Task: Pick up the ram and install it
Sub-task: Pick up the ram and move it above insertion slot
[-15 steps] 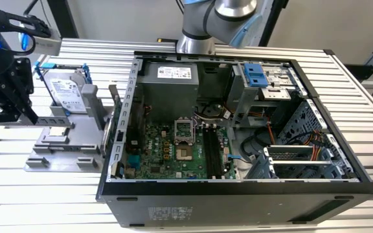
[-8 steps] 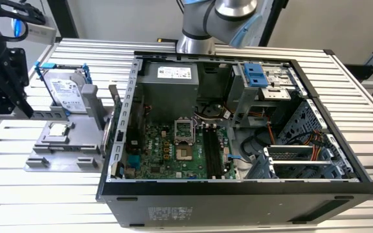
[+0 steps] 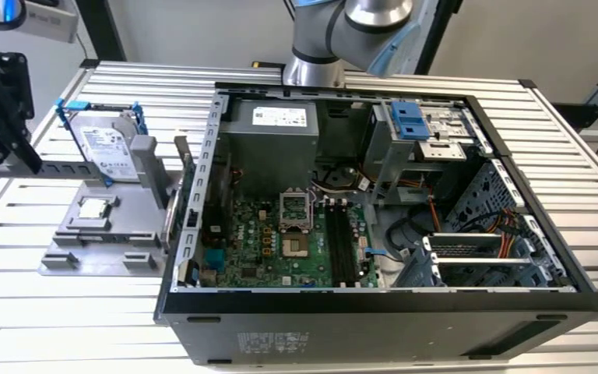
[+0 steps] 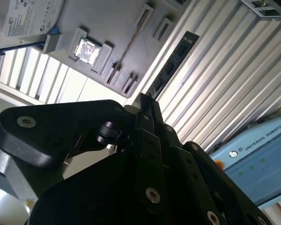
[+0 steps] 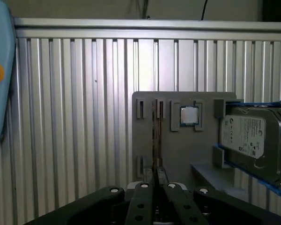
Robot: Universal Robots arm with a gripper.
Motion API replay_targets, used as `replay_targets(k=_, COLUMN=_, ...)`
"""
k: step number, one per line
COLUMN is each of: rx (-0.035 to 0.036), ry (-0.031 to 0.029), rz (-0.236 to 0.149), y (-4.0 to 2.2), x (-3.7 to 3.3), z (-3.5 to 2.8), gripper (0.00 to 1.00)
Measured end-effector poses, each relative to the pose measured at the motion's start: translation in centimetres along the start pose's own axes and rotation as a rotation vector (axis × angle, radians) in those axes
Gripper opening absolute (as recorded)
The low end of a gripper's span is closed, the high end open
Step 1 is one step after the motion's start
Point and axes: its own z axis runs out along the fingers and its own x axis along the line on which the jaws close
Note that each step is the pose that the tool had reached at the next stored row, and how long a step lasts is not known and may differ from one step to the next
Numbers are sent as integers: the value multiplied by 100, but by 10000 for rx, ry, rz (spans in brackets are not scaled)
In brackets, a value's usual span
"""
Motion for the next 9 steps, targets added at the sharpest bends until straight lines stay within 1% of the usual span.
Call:
replay_targets(k=2, rx=1, ry=-1, rz=0, y=0, x=-3, z=-49, gripper=0)
replay_targets(k=3, rx=1, ry=0, rz=-1, y=0, x=-4, z=-59, gripper=0)
replay_targets(k=7, rx=2, ry=-1, rz=-1, y=0, x=-4, z=-59, gripper=0)
replay_targets(k=9, rx=0, ry=1, rz=-3, y=-23, x=-4, z=-61, gripper=0)
